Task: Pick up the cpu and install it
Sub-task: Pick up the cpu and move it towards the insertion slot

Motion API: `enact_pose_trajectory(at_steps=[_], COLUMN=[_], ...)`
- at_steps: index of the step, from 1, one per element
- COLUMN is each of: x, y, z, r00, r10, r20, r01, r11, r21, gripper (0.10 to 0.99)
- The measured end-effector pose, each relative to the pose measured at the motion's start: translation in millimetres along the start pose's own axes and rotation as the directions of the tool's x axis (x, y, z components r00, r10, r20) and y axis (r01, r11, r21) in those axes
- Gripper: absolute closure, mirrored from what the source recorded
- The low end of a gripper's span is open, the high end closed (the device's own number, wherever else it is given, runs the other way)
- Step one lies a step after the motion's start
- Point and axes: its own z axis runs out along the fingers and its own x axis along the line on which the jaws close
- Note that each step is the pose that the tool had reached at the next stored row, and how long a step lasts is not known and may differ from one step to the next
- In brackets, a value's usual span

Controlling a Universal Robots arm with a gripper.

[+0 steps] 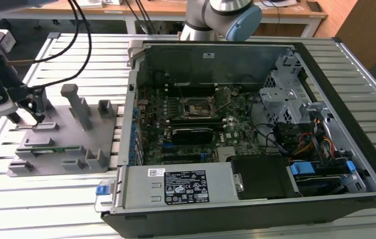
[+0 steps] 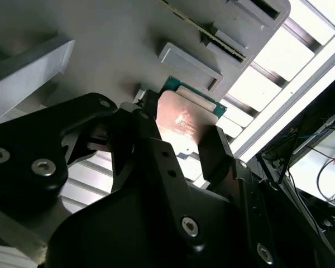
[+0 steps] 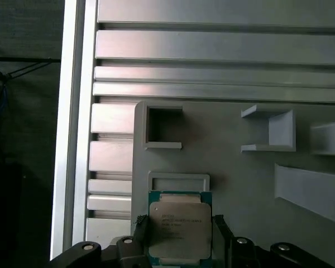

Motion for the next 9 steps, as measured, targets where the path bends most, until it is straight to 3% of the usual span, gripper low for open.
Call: enact_pose_trajectory(at_steps=[9], x=[1.2], y=[2.3], z=[-40.8], r00=[1.0000], r10=[0.000], r20=[-0.0002], r01=[0.000], r11=[1.0000], r21=[0.001], gripper=[0.549])
